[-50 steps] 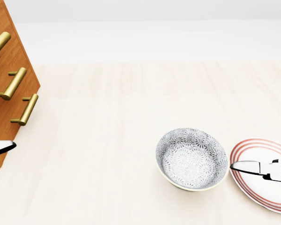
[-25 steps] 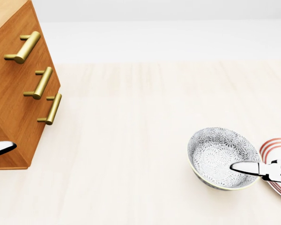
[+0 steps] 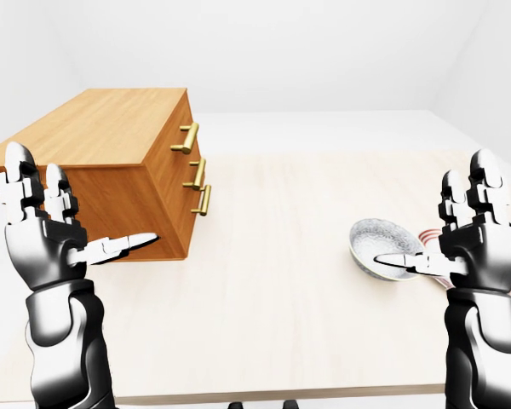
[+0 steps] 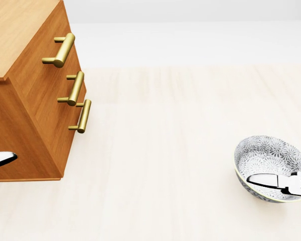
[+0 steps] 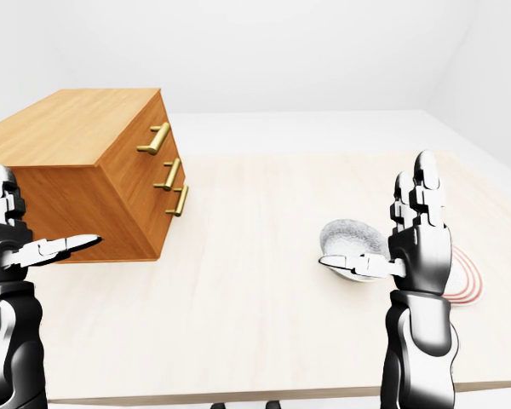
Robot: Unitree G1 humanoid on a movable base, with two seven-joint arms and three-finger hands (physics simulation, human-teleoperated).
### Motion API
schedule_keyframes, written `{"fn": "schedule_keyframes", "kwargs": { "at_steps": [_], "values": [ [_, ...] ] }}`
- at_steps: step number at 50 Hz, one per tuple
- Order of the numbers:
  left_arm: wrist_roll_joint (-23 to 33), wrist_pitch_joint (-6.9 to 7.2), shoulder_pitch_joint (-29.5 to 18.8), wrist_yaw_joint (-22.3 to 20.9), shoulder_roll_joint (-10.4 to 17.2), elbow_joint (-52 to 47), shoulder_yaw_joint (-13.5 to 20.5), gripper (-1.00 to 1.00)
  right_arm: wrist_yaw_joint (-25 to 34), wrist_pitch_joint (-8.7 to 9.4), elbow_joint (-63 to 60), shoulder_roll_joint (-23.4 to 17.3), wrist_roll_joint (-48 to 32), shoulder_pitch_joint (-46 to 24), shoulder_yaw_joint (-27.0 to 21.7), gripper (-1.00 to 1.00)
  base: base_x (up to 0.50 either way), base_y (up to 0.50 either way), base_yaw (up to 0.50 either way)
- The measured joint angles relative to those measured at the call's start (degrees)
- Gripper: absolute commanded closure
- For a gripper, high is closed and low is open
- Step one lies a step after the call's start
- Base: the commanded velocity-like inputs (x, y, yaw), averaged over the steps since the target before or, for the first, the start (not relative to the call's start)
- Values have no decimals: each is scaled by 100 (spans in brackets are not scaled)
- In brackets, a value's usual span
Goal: Put the bowl on top of the cabinet.
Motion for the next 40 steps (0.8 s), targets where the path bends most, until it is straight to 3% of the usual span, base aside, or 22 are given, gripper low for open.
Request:
{"fn": "schedule_keyframes", "kwargs": {
  "at_steps": [40],
  "values": [
    [-1, 0, -36, 8, 16, -9, 0, -100, -5, 0, 30, -5, -10, -18, 17, -100, 2, 26, 0]
  ]
}}
